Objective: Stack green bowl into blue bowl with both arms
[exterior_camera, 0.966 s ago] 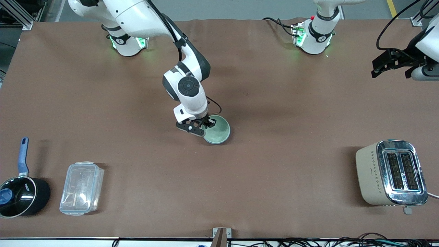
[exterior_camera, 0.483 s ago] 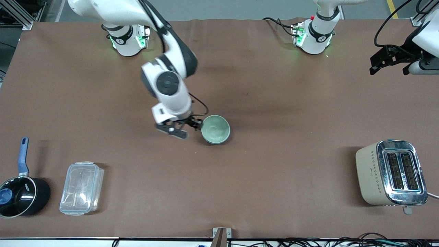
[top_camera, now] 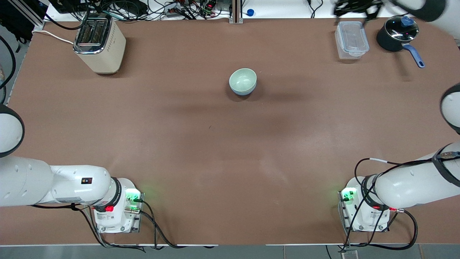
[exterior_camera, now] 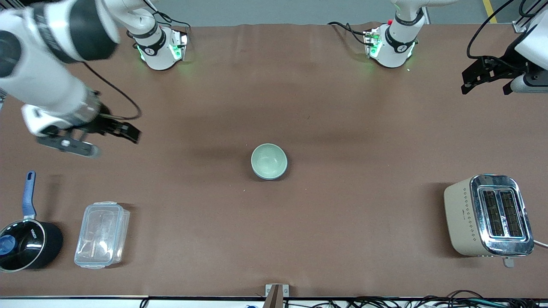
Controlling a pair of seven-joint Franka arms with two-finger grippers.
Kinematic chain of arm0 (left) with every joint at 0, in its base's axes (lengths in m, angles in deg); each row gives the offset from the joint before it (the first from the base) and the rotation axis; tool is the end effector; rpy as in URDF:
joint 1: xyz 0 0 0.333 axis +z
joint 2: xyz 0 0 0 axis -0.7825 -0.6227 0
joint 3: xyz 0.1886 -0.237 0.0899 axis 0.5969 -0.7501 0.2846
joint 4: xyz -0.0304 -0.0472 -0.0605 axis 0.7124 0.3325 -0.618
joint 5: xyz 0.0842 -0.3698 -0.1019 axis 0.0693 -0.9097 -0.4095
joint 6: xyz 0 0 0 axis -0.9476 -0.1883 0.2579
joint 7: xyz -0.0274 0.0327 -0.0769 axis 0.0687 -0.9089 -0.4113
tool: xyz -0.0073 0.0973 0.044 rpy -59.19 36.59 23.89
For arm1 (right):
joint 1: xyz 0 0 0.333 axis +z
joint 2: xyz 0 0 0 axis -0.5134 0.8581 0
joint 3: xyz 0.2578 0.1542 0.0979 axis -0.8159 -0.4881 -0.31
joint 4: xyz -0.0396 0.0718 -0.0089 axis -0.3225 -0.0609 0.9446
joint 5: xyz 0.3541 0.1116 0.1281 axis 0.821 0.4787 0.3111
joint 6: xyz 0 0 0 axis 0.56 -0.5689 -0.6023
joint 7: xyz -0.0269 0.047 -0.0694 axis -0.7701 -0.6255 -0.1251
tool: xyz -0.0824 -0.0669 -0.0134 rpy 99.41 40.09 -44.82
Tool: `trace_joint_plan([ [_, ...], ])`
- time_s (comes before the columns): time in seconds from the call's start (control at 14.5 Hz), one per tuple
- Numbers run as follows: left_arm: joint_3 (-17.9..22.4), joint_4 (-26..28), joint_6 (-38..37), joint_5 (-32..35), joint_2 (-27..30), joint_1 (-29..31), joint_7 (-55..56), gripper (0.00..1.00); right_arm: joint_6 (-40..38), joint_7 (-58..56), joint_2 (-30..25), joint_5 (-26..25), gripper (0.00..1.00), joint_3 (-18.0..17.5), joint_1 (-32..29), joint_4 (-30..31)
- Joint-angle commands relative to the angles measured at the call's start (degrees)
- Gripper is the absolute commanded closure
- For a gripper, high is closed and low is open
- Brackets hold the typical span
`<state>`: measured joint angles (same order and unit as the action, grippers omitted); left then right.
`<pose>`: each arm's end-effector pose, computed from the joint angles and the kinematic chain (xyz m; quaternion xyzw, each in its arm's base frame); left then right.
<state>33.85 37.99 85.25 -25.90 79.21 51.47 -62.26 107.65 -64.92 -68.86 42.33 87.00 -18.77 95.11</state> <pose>0.5108 -0.0591 0.6653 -0.9996 0.0254 -0.0028 0.0080 0.5655 0.0829 0.5626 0.9927 -0.1146 -0.0272 0.0275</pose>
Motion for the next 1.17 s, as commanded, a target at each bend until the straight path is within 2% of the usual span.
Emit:
trace_joint_plan([
  [0.0, 0.14, -0.78, 0.03, 0.30, -0.03, -0.33, -0.87, 0.00, -1.88, -9.48, -5.54, -0.60, 0.00, -1.40, -7.44, 2.46],
  [0.07, 0.14, -0.69, 0.03, 0.21, -0.03, -0.42, -0.87, 0.00, -2.15, -14.39, -6.24, -0.34, 0.00, -1.31, -10.34, 2.02],
  [0.21, 0.14, -0.78, 0.03, 0.21, -0.38, -0.60, -0.87, 0.00, -4.59, -20.13, -6.25, 0.36, 0.00, -1.40, -14.65, -3.22],
  [0.48, -0.12, -0.78, -0.06, 0.12, -0.56, -0.51, -0.78, 0.00, -10.93, -20.15, -3.45, 2.46, 0.00, -1.40, -15.90, -15.19],
  [1.1, -0.30, -1.74, 0.12, 0.21, -2.58, -0.60, -0.87, 0.00, -12.17, -20.59, -2.30, 3.09, 0.00, -1.58, -15.20, -14.77],
])
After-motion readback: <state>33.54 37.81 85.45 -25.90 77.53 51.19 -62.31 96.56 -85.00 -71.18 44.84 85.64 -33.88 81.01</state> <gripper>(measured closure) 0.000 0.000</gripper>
